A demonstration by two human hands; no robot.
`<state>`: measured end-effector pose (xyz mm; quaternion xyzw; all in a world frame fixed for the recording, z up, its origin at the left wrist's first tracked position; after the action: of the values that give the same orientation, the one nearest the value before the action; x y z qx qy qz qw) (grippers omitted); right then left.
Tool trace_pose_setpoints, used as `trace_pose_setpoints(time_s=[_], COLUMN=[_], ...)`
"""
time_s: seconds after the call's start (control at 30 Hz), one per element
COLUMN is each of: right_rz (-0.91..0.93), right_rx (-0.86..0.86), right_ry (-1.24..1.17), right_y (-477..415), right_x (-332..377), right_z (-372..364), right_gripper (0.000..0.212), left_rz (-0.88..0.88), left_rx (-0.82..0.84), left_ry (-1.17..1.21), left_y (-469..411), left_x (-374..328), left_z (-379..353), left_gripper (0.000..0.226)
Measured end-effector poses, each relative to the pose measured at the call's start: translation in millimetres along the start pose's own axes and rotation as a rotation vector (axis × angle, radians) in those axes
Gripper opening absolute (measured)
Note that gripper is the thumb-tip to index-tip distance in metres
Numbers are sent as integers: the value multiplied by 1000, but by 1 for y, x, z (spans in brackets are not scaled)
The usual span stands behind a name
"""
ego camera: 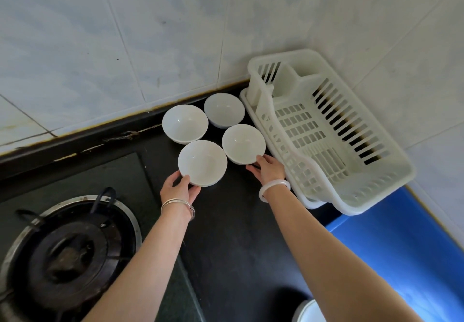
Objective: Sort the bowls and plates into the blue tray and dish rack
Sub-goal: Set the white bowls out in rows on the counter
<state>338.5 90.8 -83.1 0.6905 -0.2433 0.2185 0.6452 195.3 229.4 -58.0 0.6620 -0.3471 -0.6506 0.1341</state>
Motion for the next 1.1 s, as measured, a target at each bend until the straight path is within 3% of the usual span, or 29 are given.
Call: trace_pose_setpoints(time_s=[0.23,0.4,0.57,0.77,0.93,1.1], right_rz=[-78,4,174,312,259,204], right_rx=[58,81,34,-192,-450,-523], right_ry=[113,301,513,765,933,1030], right_y=[19,54,113,180,211,223], right_x=[3,3,-9,-51,-99,-138], right_z=[5,27,79,180,253,290], right_gripper=[42,38,27,20,20,31], left_rz=[-67,-101,-232,-461,-513,-596], left_rx=[34,144,468,867,1007,1060], left_ry=[-33,-156,-468,-857,-1074,-1265], left_y=[1,23,73,149,199,220], left_x=[8,24,56,90,123,148], left_z=[2,11,23,27,36,51], left_gripper=[36,43,32,26,32,44])
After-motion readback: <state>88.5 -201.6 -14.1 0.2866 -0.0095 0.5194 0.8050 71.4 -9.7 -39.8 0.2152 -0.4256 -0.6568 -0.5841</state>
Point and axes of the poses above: each hand's wrist, its own y-axis away from the middle knuckle, its own z-axis out of the back of the hand, x = y × z, the point moved 1 cm from there along -y, towards the middle knuckle, and after that the axes turned 12 degrees about -z, right-handed, at the moved point
